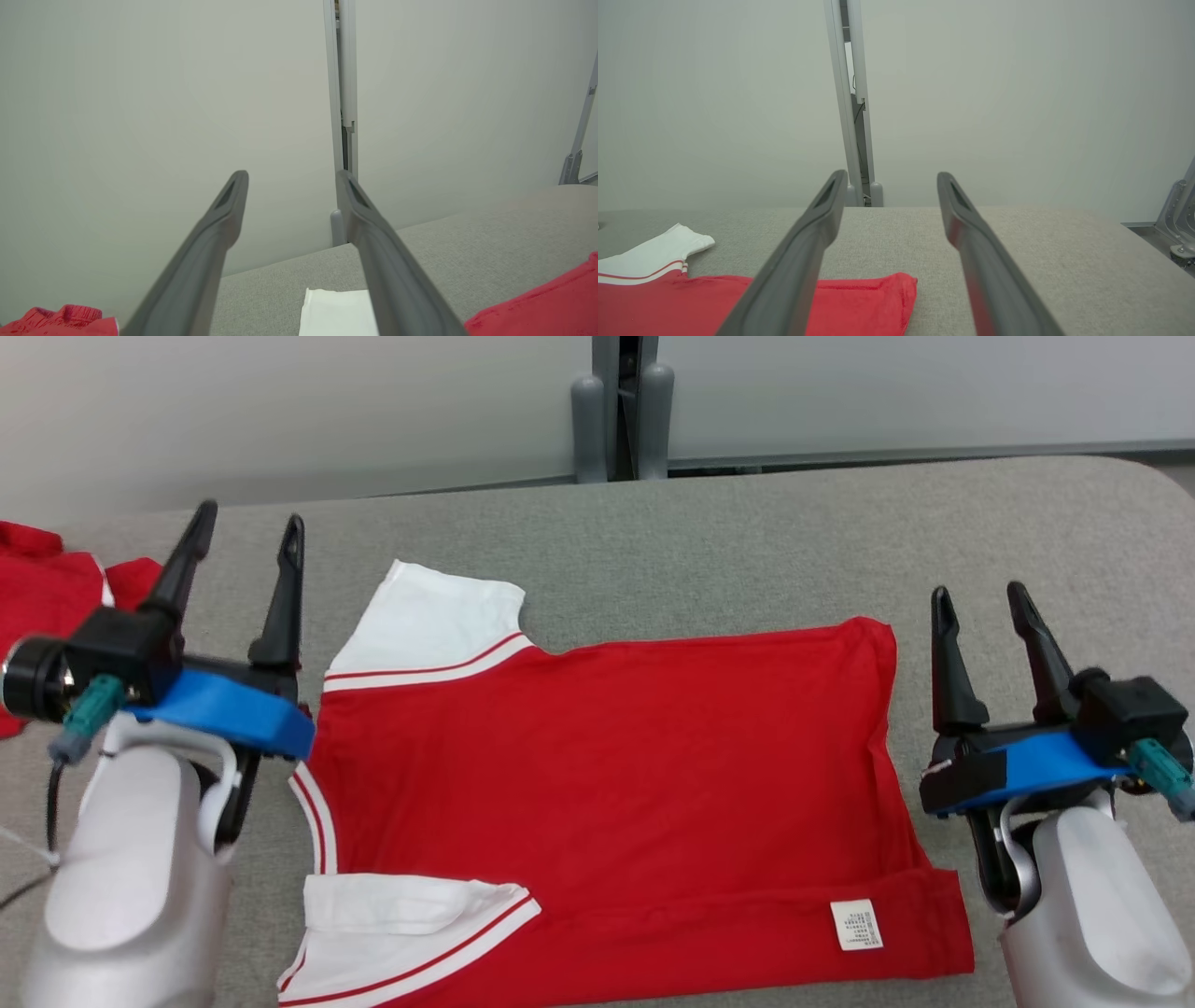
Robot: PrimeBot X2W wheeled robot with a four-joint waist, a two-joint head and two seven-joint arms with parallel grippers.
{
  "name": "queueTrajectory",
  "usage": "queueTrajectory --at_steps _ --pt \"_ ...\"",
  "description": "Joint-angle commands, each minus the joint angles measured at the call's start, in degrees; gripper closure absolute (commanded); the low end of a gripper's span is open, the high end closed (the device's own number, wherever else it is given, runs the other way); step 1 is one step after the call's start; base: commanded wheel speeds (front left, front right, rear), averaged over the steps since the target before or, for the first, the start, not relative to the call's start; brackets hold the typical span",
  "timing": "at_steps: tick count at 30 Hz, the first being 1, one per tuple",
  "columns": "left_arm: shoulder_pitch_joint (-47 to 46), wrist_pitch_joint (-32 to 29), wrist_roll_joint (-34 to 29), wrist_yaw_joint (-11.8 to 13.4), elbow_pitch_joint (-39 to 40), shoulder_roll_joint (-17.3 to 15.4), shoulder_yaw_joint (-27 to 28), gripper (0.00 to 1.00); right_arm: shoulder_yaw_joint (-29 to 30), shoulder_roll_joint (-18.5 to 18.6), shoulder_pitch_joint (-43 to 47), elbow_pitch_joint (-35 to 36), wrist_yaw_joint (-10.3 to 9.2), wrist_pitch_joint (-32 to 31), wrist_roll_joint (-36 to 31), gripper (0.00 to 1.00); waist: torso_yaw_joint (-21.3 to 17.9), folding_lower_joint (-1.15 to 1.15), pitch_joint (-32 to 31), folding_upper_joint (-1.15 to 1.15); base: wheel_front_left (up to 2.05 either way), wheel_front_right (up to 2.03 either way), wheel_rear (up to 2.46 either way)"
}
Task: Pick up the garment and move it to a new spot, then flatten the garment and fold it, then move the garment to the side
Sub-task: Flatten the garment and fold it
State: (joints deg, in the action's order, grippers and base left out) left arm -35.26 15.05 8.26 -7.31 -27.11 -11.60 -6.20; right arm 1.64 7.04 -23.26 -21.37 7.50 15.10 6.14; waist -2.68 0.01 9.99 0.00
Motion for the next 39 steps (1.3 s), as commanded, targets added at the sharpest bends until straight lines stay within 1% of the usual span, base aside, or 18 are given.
queueTrajectory --at_steps 1,5,11,12,19,28,38,39 --pt "-1.2 0.2 0.5 -0.2 -0.6 -0.7 -0.3 0.0 -0.2 0.3 -0.9 -0.3 -0.02 0.0 0.3 0.0 -1.5 -0.01 2.0 0.0 0.0 0.0 0.0" --pt "-9.6 -0.7 3.3 -0.2 -6.8 -4.3 -5.2 0.0 -1.1 0.3 -5.1 -1.9 -0.02 0.0 0.6 0.0 -3.6 -0.01 5.4 0.0 0.0 0.0 0.0" --pt "-18.7 -3.4 7.5 -0.2 -15.4 -7.6 -12.5 0.0 -1.8 -0.1 -8.1 -4.0 -0.02 0.0 1.1 0.0 -5.9 -0.01 9.2 0.0 0.0 0.0 0.0" --pt "-20.6 -4.0 8.2 -0.2 -16.3 -8.8 -13.4 0.0 -2.4 -0.4 -9.1 -4.0 -0.02 0.0 1.3 0.0 -6.8 -0.01 10.6 0.0 0.0 0.0 0.0" --pt "-27.5 -8.4 12.5 -0.2 -24.2 -11.5 -20.8 0.0 -3.7 -0.8 -12.5 -5.4 -0.02 0.0 2.0 0.0 -9.1 -0.01 15.1 0.0 0.0 0.0 0.0" --pt "-31.1 -14.1 17.8 -0.1 -31.2 -12.6 -28.4 0.0 -4.7 -0.7 -15.1 -5.9 -0.02 0.1 2.3 0.0 -9.9 -0.01 18.1 0.0 0.0 0.0 0.0" --pt "-31.5 -21.6 25.2 -0.1 -33.6 -12.9 -34.4 0.0 -5.8 -0.2 -16.6 -7.2 -0.02 0.1 2.9 0.0 -10.1 -0.01 19.1 0.0 0.0 0.0 0.0" --pt "-31.6 -21.8 25.8 -0.1 -33.6 -13.1 -34.8 0.17 -6.0 -0.1 -16.8 -7.4 -0.02 0.0 3.0 0.0 -10.1 -0.01 19.1 0.0 0.0 0.0 0.0"
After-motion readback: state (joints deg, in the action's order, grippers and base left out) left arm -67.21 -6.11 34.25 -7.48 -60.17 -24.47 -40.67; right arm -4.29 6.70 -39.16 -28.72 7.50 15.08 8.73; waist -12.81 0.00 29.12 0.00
